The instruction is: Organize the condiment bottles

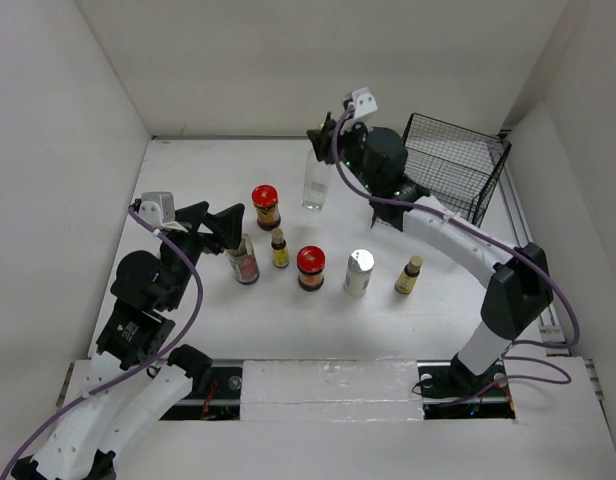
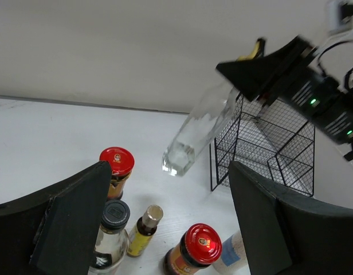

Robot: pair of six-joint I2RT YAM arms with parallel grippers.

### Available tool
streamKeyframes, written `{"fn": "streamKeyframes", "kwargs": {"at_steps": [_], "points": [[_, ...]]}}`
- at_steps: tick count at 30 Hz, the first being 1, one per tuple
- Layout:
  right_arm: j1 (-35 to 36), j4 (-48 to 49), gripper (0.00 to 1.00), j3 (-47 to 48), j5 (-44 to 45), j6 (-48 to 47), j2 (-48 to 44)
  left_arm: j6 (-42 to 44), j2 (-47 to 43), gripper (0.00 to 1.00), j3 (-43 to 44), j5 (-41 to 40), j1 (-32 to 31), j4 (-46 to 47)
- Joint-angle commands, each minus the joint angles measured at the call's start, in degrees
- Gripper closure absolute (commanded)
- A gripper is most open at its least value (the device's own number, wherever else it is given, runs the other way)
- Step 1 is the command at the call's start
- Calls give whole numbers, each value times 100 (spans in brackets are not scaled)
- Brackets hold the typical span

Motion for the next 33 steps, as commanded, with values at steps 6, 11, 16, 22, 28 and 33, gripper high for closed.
{"fn": "streamKeyframes", "kwargs": {"at_steps": [6, 11, 16, 22, 28, 33], "points": [[-789, 371, 97, 1788, 542, -54, -634, 14, -67, 21, -11, 73, -10, 292], [-1334, -149, 97, 2564, 735, -106, -379, 14, -67, 21, -11, 126, -10, 292], [-2001, -728, 97, 3336, 841, -106, -177, 14, -67, 21, -11, 73, -10, 292], [-2652, -1001, 97, 3628, 341, -325, -36, 14, -14, 21, -11, 126, -10, 292], [-3109, -1001, 99, 3339, -117, -379, 26, -38, -14, 21, -11, 126, -10, 292], [-3434, -896, 99, 3250, -802, -265, 209, -38, 48, 21, 42, 187, -10, 292]]}}
